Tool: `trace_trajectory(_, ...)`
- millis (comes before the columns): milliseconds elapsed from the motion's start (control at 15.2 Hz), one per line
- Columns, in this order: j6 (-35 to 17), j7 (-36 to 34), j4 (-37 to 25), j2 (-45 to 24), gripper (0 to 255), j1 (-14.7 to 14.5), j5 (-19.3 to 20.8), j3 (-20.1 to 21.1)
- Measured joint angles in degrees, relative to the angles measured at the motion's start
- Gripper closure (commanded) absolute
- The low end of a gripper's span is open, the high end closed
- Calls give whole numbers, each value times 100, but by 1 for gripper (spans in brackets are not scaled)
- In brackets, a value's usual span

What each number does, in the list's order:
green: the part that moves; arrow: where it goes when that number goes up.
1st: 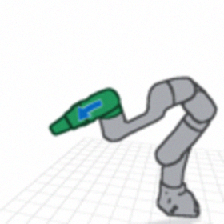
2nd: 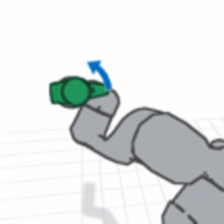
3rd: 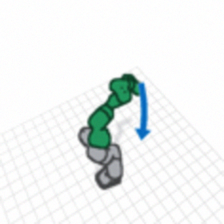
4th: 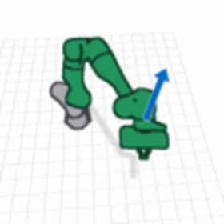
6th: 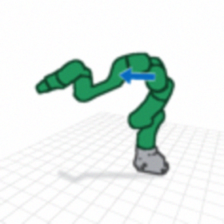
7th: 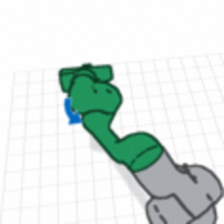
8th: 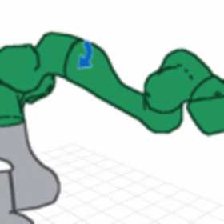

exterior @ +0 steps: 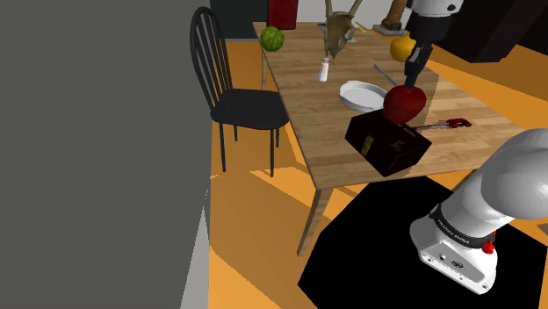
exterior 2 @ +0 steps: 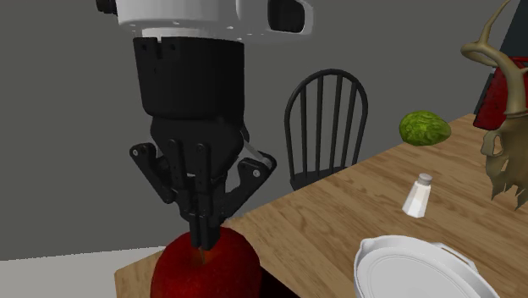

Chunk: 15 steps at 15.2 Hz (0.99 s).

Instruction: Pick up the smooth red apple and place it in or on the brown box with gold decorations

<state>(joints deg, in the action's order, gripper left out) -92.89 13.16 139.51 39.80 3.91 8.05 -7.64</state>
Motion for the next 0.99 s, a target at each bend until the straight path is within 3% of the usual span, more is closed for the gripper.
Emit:
trace_trajectory(330,-384,-24,406,21,255,12,32,-33)
trace_trajectory(726,-442,-34,458,17,255,11,32,-33)
trace_trajectory(792,-443,-35,459,17,0,11,32,-33)
trace_trajectory(990,-444,-35,459,17,0,11,32,-32)
